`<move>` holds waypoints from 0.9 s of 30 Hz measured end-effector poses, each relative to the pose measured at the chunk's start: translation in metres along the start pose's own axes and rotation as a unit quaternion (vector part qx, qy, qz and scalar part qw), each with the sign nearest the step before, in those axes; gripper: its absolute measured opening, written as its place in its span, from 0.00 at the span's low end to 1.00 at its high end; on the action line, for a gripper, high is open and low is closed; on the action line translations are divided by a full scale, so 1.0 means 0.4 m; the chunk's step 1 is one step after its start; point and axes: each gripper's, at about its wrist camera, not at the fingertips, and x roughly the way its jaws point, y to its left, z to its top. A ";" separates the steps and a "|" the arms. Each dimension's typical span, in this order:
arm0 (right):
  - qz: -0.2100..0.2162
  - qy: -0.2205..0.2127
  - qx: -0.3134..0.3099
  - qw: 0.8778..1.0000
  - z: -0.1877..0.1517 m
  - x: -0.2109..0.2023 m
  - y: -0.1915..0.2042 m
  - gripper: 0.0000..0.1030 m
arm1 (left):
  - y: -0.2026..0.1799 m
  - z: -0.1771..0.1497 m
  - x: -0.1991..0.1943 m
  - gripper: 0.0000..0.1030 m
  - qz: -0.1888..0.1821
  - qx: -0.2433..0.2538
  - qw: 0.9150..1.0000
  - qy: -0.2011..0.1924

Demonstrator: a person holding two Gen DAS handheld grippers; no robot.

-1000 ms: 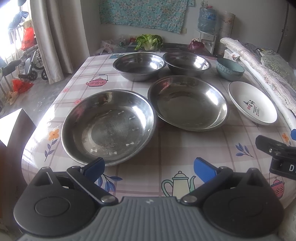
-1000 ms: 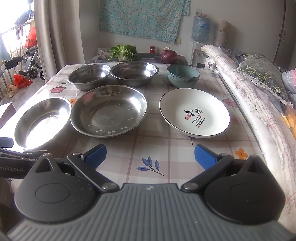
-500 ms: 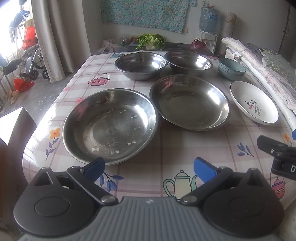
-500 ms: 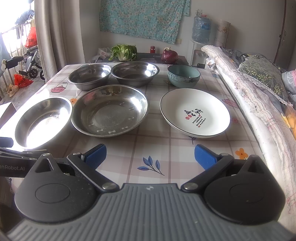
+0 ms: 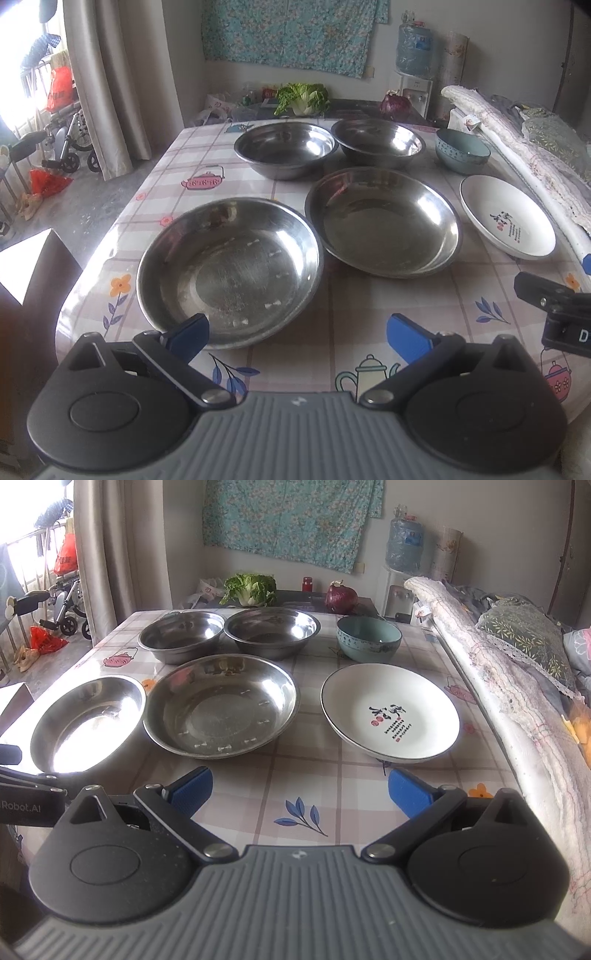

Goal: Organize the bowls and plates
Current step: 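Lower the left tool onto the rim of a large stainless bowl and close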

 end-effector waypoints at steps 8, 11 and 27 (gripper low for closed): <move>0.068 -0.078 -0.007 0.995 0.138 -0.002 -0.011 0.99 | 0.071 0.144 0.003 1.00 0.003 0.000 0.999 -0.037; 0.117 -0.086 0.019 0.989 0.200 0.025 -0.016 0.99 | 0.106 0.200 0.040 1.00 0.010 -0.005 0.999 -0.036; 0.237 0.008 0.069 0.969 0.471 0.489 0.144 0.67 | 0.282 0.476 0.444 0.79 -0.051 -0.094 0.994 0.024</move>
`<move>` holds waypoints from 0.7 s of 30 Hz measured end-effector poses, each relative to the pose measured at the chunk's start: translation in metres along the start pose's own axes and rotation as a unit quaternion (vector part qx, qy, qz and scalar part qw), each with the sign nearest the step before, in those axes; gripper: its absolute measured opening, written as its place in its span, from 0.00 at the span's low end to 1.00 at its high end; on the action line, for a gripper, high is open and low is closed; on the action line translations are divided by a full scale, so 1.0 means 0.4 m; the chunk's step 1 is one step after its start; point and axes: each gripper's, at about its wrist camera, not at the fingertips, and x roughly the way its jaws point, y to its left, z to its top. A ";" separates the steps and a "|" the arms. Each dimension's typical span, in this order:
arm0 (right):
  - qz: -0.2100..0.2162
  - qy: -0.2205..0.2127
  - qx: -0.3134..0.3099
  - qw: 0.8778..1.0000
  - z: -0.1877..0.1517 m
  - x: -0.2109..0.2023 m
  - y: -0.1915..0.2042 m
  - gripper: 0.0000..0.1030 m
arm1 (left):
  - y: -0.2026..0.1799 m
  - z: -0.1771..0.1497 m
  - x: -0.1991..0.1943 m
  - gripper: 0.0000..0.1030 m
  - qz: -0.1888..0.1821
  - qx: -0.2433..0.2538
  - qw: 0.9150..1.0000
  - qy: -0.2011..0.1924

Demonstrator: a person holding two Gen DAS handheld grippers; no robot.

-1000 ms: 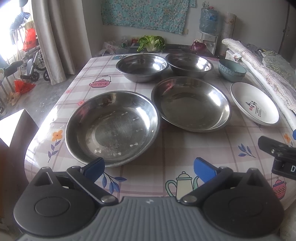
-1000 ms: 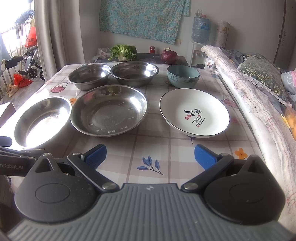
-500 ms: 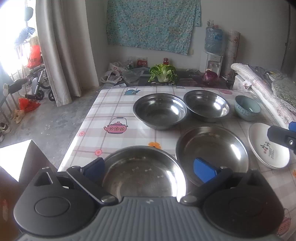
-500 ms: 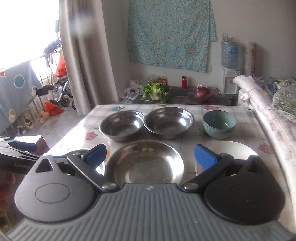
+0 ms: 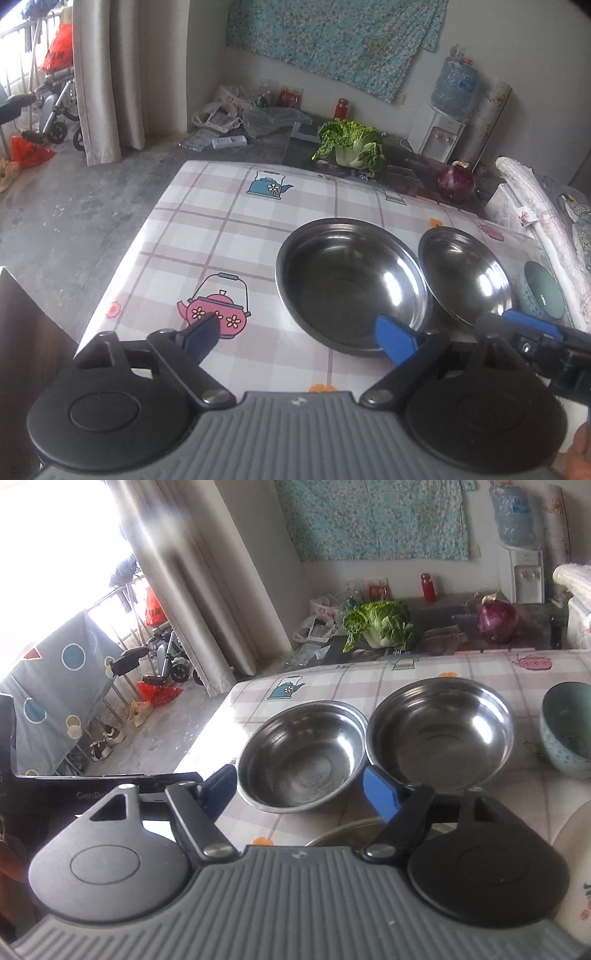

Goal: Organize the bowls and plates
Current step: 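Lower the left tool onto the rim of a large stainless bowl and close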

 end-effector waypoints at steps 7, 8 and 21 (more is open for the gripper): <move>-0.012 0.031 0.003 0.999 0.023 0.161 -0.044 0.38 | -0.032 0.056 0.170 0.55 0.052 0.032 0.997 0.043; -0.014 0.034 0.001 0.999 0.023 0.173 -0.050 0.33 | -0.037 0.055 0.184 0.50 0.063 0.039 0.996 0.045; -0.009 0.062 -0.024 0.998 0.033 0.214 -0.067 0.19 | 0.043 0.018 0.177 0.30 0.087 0.025 0.993 0.071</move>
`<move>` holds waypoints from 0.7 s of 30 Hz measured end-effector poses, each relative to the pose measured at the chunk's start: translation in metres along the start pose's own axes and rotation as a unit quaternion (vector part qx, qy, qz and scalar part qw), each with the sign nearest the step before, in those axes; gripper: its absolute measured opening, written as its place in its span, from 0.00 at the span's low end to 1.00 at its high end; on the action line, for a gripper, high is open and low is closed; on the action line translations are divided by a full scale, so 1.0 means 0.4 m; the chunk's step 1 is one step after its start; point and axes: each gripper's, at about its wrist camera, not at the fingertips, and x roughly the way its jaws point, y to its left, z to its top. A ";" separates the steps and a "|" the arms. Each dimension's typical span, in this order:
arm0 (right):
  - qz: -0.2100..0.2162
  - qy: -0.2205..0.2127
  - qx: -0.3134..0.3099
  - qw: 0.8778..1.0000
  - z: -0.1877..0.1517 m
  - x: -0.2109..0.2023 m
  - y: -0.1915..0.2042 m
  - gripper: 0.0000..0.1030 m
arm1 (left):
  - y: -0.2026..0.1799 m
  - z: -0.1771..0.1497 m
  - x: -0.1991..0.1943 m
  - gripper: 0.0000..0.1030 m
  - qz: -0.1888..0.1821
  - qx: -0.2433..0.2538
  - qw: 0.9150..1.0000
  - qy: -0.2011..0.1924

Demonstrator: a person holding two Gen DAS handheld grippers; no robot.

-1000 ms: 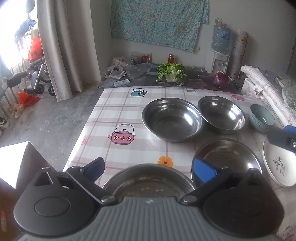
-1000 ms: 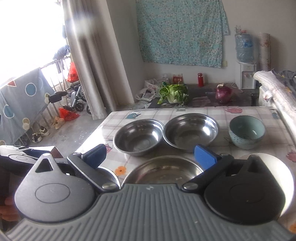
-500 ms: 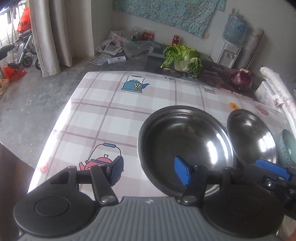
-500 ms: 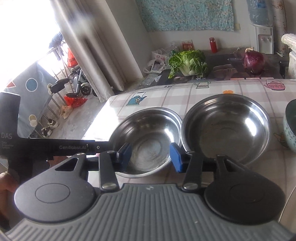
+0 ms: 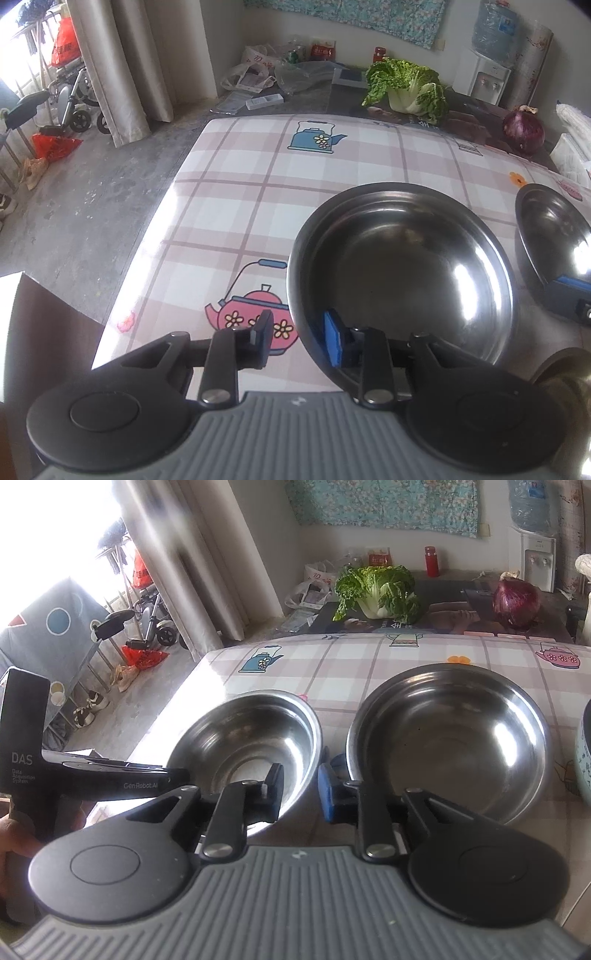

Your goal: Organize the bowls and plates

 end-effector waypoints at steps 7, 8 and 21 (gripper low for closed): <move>-0.005 0.021 -0.025 0.999 0.034 0.061 0.038 0.21 | 0.020 -0.003 -0.001 0.36 -0.011 0.002 1.000 0.003; -0.010 0.024 -0.030 0.999 0.040 0.073 0.042 0.21 | 0.017 -0.002 0.002 0.36 -0.011 0.003 1.000 0.005; -0.010 0.052 -0.057 0.997 0.026 0.129 0.061 0.11 | 0.024 0.002 0.017 0.20 0.000 0.003 1.000 0.014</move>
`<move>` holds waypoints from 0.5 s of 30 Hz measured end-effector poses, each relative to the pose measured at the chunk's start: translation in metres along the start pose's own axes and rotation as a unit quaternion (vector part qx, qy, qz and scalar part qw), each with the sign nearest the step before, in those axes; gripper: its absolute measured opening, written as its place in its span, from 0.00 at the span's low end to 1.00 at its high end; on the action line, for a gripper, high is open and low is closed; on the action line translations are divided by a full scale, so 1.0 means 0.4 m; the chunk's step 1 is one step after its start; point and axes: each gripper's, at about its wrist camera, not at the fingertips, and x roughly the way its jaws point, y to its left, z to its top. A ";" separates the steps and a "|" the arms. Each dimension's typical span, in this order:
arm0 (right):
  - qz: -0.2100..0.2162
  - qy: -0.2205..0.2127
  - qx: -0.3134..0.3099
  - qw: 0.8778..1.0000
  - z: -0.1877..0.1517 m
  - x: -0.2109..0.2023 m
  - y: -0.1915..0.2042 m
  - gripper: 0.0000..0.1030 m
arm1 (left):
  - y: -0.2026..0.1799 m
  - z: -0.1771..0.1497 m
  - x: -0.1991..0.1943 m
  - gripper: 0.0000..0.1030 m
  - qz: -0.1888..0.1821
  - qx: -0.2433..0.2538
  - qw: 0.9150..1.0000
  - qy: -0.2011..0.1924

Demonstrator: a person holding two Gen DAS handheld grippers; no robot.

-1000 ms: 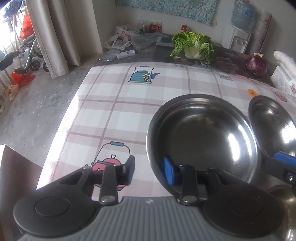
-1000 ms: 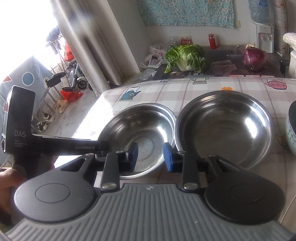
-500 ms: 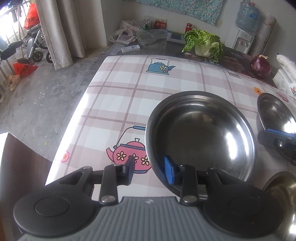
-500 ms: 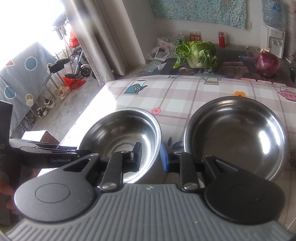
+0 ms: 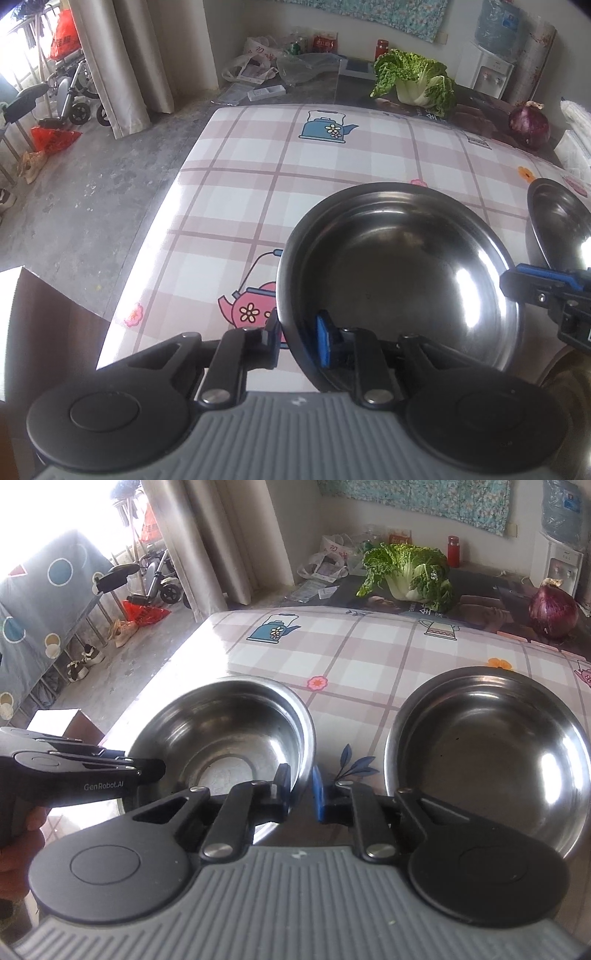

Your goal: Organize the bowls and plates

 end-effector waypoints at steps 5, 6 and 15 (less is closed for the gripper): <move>-0.001 -0.002 0.006 1.000 0.002 0.012 0.001 0.11 | -0.016 -0.001 0.016 0.26 0.006 0.014 1.000 0.009; -0.001 -0.004 0.008 1.000 0.002 0.014 0.000 0.11 | -0.022 -0.003 0.018 0.27 0.009 0.019 1.000 0.009; -0.008 -0.016 0.001 1.000 0.000 0.011 0.006 0.11 | -0.039 -0.011 0.009 0.28 0.029 0.029 0.999 -0.001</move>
